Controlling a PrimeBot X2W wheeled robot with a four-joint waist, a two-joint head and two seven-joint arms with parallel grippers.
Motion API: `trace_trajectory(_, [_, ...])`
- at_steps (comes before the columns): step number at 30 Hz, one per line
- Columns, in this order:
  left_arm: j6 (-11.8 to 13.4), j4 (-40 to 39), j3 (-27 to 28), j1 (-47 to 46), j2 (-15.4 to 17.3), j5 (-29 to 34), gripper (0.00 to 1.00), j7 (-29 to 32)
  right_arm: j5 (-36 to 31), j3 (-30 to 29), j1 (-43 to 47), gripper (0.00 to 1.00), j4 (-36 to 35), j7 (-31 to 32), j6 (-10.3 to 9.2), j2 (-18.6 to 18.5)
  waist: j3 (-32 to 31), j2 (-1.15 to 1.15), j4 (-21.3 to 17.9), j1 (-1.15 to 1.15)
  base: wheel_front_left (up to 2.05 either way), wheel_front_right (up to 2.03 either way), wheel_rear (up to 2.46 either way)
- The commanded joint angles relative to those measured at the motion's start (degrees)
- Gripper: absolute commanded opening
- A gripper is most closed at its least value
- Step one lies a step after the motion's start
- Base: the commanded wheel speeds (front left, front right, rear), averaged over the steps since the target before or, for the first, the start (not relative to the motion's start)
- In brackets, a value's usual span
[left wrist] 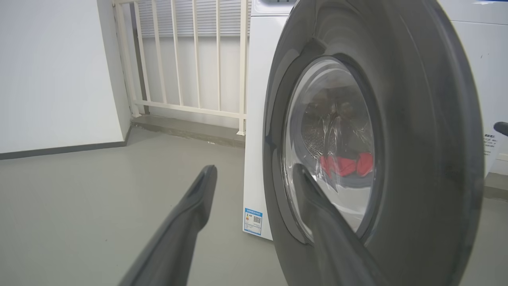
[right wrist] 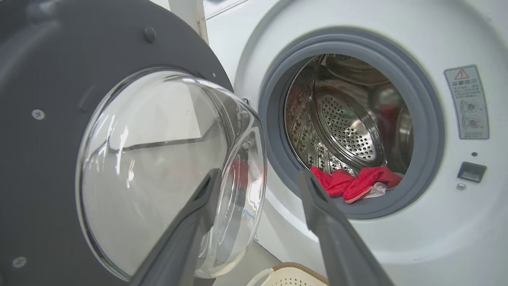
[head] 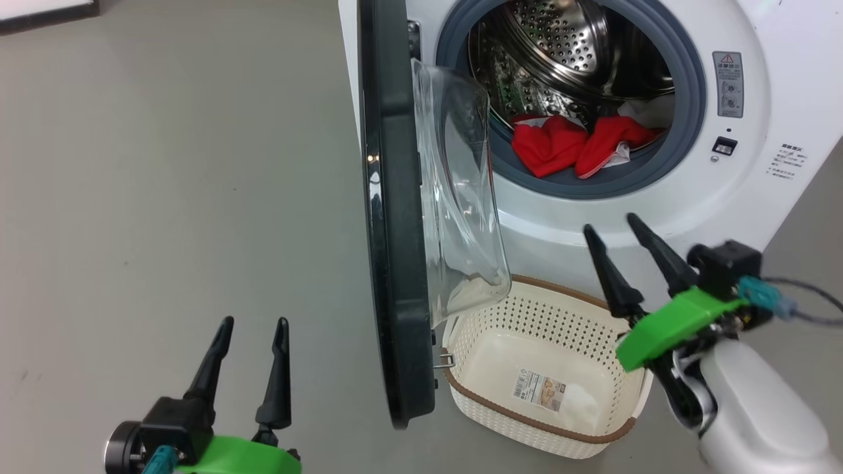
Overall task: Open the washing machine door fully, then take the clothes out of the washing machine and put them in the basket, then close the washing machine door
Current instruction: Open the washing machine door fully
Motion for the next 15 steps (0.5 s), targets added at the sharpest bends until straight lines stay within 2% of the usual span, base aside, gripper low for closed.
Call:
trace_trajectory(1, [-0.5, -1.8, 2.3, -0.1, 0.6, 0.6, 1.00, -0.3, -5.9, -6.0, 4.3, 1.00, -4.7, -0.6, 0.37, 3.2, -0.1, 0.00, -0.1, 0.00, 0.00, 0.00, 0.00])
trace_trajectory(4, [-0.6, -2.0, 2.4, 0.0, 0.6, 0.9, 1.00, -0.3, -12.7, -12.8, 9.1, 1.00, -9.5, -0.6, 0.37, 6.6, -0.2, 0.00, -0.2, 0.00, 0.00, 0.00, 0.00])
trace_trajectory(8, [-0.7, -2.0, 2.3, 0.0, 0.6, 1.2, 1.00, -0.3, -19.0, -18.5, 13.7, 1.00, -14.4, -0.6, 0.37, 8.8, -0.2, 0.00, -0.1, 0.00, 0.00, 0.00, 0.00])
trace_trajectory(15, [-1.0, -1.5, 2.2, -0.1, 0.6, 1.2, 1.00, -0.3, -20.6, -19.6, 18.4, 1.00, -17.2, -0.6, 0.37, 9.6, -0.4, 0.00, -0.1, 0.00, 0.00, 0.00, 0.00])
